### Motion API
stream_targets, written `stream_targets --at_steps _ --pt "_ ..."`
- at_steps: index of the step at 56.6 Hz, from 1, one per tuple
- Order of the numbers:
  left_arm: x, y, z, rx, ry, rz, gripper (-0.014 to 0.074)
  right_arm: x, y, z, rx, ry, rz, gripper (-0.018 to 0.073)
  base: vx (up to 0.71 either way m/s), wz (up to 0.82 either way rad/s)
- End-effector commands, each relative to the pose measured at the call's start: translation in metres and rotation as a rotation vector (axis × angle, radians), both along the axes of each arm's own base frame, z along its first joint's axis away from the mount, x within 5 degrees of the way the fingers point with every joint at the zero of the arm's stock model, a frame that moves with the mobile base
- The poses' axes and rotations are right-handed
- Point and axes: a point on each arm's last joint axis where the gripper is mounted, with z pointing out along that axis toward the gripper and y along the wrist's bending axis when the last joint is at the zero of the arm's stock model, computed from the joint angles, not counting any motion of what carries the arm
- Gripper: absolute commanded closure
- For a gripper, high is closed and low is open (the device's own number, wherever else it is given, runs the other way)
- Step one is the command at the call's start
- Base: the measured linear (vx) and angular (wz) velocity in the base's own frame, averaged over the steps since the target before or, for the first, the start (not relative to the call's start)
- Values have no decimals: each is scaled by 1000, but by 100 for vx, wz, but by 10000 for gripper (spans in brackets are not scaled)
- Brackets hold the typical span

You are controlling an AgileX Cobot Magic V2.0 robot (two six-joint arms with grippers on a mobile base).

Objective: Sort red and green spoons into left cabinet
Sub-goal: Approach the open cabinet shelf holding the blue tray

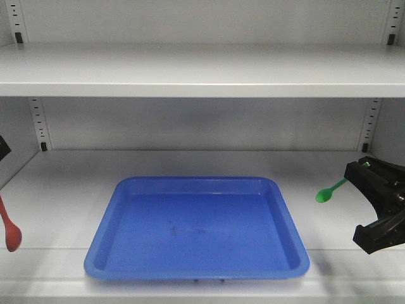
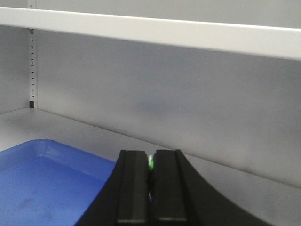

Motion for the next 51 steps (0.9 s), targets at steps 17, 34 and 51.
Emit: stream_targets --at_steps 17,34,51 --pt "-5 -1 16 -45 -92 -29 603 -5 2 17 41 -75 29 568 19 1" --pt "-5 -1 16 -45 -92 -29 603 -5 2 17 41 -75 29 568 10 -1" --pt "-5 -1 16 -45 -92 -29 603 -5 2 17 41 -75 29 568 2 0"
